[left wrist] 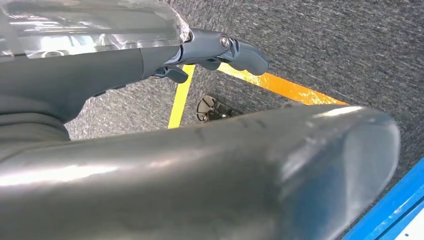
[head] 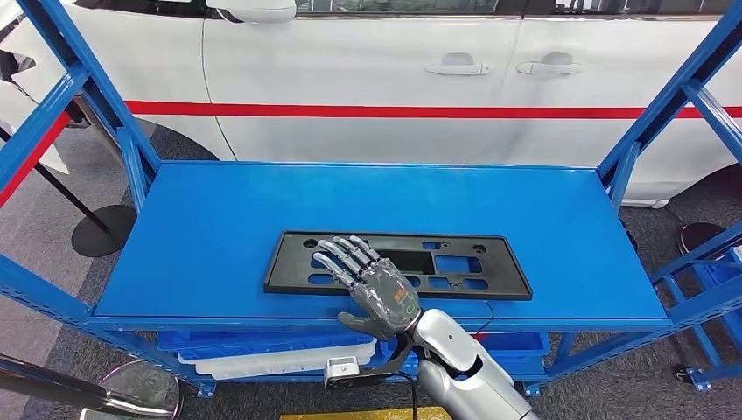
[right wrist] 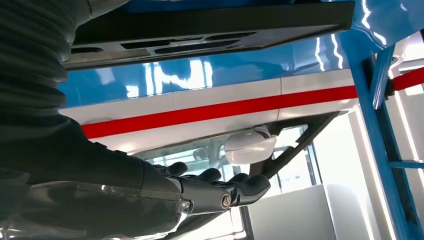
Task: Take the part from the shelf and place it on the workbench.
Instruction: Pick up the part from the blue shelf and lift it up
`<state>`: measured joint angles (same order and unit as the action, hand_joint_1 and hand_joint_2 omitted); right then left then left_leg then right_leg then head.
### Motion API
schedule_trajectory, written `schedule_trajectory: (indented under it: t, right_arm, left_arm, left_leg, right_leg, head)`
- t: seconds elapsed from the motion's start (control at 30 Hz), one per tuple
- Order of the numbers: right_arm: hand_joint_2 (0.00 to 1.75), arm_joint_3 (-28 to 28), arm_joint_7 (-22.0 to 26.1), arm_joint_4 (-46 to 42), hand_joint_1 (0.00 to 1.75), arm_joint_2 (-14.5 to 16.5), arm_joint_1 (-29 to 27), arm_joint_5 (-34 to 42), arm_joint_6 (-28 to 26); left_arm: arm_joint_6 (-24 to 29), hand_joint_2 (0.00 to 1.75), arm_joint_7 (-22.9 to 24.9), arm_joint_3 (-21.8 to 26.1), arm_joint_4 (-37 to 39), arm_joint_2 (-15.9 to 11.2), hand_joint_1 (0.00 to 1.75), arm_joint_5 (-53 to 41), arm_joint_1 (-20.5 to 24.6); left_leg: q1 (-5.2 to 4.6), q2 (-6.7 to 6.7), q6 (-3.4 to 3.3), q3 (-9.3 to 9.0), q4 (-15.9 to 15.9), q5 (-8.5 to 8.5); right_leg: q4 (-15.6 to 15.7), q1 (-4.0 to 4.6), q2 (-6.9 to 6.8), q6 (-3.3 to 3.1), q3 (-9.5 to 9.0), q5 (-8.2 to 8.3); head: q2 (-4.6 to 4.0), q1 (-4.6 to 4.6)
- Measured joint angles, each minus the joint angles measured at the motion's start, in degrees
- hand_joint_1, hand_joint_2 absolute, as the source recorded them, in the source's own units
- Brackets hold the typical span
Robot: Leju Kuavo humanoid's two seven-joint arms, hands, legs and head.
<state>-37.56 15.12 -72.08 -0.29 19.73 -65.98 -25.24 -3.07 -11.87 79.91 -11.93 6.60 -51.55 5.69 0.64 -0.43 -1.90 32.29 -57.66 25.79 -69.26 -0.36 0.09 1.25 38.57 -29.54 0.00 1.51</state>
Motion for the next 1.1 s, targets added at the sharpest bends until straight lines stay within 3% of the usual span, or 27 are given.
schedule_trajectory:
  t: [0.07, 0.1, 0.17, 0.27, 0.37, 0.4, 0.43, 0.47, 0.53, 0.6, 0.73, 0.8, 0.87, 0.93, 0.97, 1.0, 1.03, 1.1]
  right_arm:
    - [1.75, 0.0, -0.2, 1.1, 0.0, 0.6, 0.9, -0.3, -0.1]
    - [1.75, 0.0, -0.3, 1.5, 0.0, 0.8, 1.2, -0.4, -0.2]
    - [1.75, 0.0, -0.5, 2.2, 0.0, 1.1, 1.6, -0.5, -0.2]
    - [1.75, 0.0, -0.5, 2.9, 0.0, 1.5, 1.9, -0.6, -0.3]
    - [1.75, -0.1, -1.0, 4.0, 0.0, 2.2, 2.3, -1.3, -0.3]
    - [1.75, -0.1, -1.4, 4.7, 0.0, 2.3, 2.4, -1.8, -0.3]
    - [1.75, -0.1, -1.8, 5.6, 0.0, 2.4, 2.5, -2.5, -0.4]
    - [1.75, -0.1, -2.2, 6.5, 0.0, 2.6, 2.7, -3.2, -0.6]
    - [1.75, -0.1, -3.0, 8.3, 0.0, 2.9, 3.3, -4.5, -1.0]
    - [1.75, -0.1, -3.9, 10.2, 0.0, 3.1, 4.0, -5.9, -1.6]
    - [1.75, -0.1, -6.3, 13.5, 0.0, 3.4, 4.9, -9.5, -2.7]
    - [1.75, -0.1, -8.1, 15.5, 0.0, 3.5, 5.7, -11.8, -3.2]
    - [1.75, -0.1, -10.1, 17.8, 0.0, 3.6, 6.8, -14.1, -3.5]
    - [1.75, 0.0, -12.3, 20.5, 0.0, 3.6, 7.9, -16.4, -3.6]
    - [1.75, 0.2, -13.2, 22.0, 0.02, 3.6, 8.5, -17.5, -3.7]
    - [1.75, 0.5, -14.0, 23.3, 0.03, 3.7, 9.1, -18.4, -3.8]
    - [1.75, 0.9, -14.8, 24.5, 0.14, 3.8, 9.7, -19.3, -4.0]
    - [1.75, 1.8, -16.6, 26.6, 0.34, 4.0, 10.9, -20.9, -4.4]
  left_arm:
    - [0.0, 0.0, 0.0, 0.0, 0.0, 0.1, 0.0, 0.0, 0.1]
    - [-0.1, 0.0, 0.0, 0.0, 0.0, 0.1, 0.0, 0.0, 0.1]
    - [-0.1, 0.0, -0.1, 0.0, 0.0, 0.1, 0.0, 0.0, 0.1]
    - [-0.1, 0.0, -0.1, 0.0, 0.0, 0.1, 0.0, 0.0, 0.1]
    - [-0.1, 0.0, -0.1, 0.0, 0.0, 0.0, 0.0, 0.0, 0.1]
    - [-0.1, 0.0, -0.1, 0.0, 0.0, 0.0, 0.0, 0.0, 0.0]
    - [-0.1, 0.0, -0.1, 0.0, 0.0, 0.0, 0.0, 0.0, -0.1]
    - [-0.1, 0.0, -0.1, 0.0, 0.0, 0.0, 0.0, -0.1, -0.1]
    - [-0.2, 0.0, -0.1, 0.0, 0.0, -0.2, 0.0, -0.1, -0.1]
    - [-0.4, 0.0, 0.0, -0.1, 0.0, -0.3, 0.0, -0.2, -0.1]
    - [-0.4, 0.0, 0.0, -0.1, 0.0, -0.4, 0.0, -0.5, -0.1]
    - [-0.5, 0.0, 0.0, -0.1, 0.0, -0.5, 0.0, -0.6, -0.2]
    - [-0.5, 0.0, 0.0, -0.1, 0.0, -0.5, 0.0, -0.7, -0.1]
    - [-0.5, 0.0, 0.0, -0.1, 0.0, -0.6, 0.0, -0.8, -0.1]
    - [-0.6, 0.0, 0.0, -0.1, 0.0, -0.6, 0.0, -0.9, -0.1]
    - [-0.6, 0.0, 0.0, -0.2, 0.0, -0.6, 0.0, -1.0, -0.1]
    - [-0.6, 0.0, 0.0, -0.2, 0.0, -0.6, 0.0, -1.1, -0.1]
    - [-0.7, 0.0, 0.0, -0.3, 0.0, -0.6, 0.0, -1.3, -0.1]
  left_leg:
    - [-0.09, -0.05, 0.23, -0.09, 0.0, 0.07]
    - [-0.13, -0.05, 0.46, -0.04, 0.0, 0.08]
    - [-0.13, -0.04, 1.09, 0.06, 0.1, 0.05]
    - [-0.15, 0.02, 1.93, 0.44, -1.1, 1.14]
    - [0.0, 0.07, 2.42, 4.87, -10.9, 6.32]
    - [0.05, 0.07, 2.56, 6.55, -14.4, 7.55]
    - [0.09, 0.08, 2.69, 7.47, -16.1, 7.68]
    - [0.14, 0.09, 2.8, 7.3, -15.5, 6.64]
    - [0.3, 0.15, 2.86, 4.01, -8.3, 2.53]
    - [0.27, 0.09, 2.48, 0.97, -1.9, 0.27]
    - [0.09, -0.08, 1.41, 0.64, -0.7, 0.19]
    - [0.18, -0.04, 0.76, 0.56, -0.4, -0.06]
    - [0.29, 0.03, 0.29, 0.53, -0.2, -0.24]
    - [0.27, 0.09, 0.13, 0.59, -0.2, -0.26]
    - [0.26, 0.1, 0.13, 0.56, -0.2, -0.25]
    - [0.26, 0.1, 0.13, 0.49, -0.2, -0.25]
    - [0.24, 0.06, 0.13, 0.38, -0.2, -0.24]
    - [0.2, -0.05, 0.19, 0.13, -0.2, -0.23]
  right_leg:
    - [8.1, 0.31, -0.01, -0.81, -3.81, 3.34]
    - [10.6, 0.51, -0.01, -1.14, -4.97, 4.03]
    - [11.8, 0.84, 0.0, -1.5, -5.41, 3.96]
    - [12.9, 0.38, -0.08, -2.22, -5.89, 4.43]
    - [13.3, 0.29, -0.29, -2.79, -6.18, 4.57]
    - [13.3, 0.32, -0.33, -2.83, -6.18, 4.53]
    - [13.2, 0.34, -0.34, -2.84, -6.18, 4.48]
    - [13.1, 0.31, -0.32, -2.78, -6.2, 4.4]
    - [12.5, 0.22, -0.21, -2.48, -6.21, 4.03]
    - [11.8, 0.4, -0.11, -1.98, -5.97, 3.57]
    - [11.4, 0.57, -0.08, -1.21, -5.6, 3.54]
    - [10.3, 0.41, -0.06, -0.65, -5.14, 2.65]
    - [5.3, 0.16, -0.06, -0.07, -2.84, -0.26]
    - [-2.4, 0.01, -0.07, 0.29, 0.97, -3.52]
    - [-4.8, -0.02, -0.07, 0.35, 2.22, -4.01]
    - [-5.4, -0.02, -0.07, 0.32, 2.58, -3.55]
    - [-3.1, -0.01, -0.07, 0.15, 1.51, -1.89]
    - [5.3, 0.16, -0.07, -0.54, -2.74, 1.9]
  head:
    - [0.0, 0.0]
    - [0.0, 0.0]
    - [0.0, 0.0]
    - [0.0, 0.01]
    - [0.0, 0.01]
    - [0.0, 0.02]
    - [0.0, 0.02]
    - [0.0, 0.02]
    - [0.0, 0.02]
    - [0.0, 0.01]
    - [0.0, 0.01]
    - [0.0, 0.01]
    - [0.0, 0.0]
    - [0.0, 0.0]
    - [0.0, 0.0]
    - [0.0, 0.0]
    - [0.0, 0.0]
    - [0.0, 0.0]
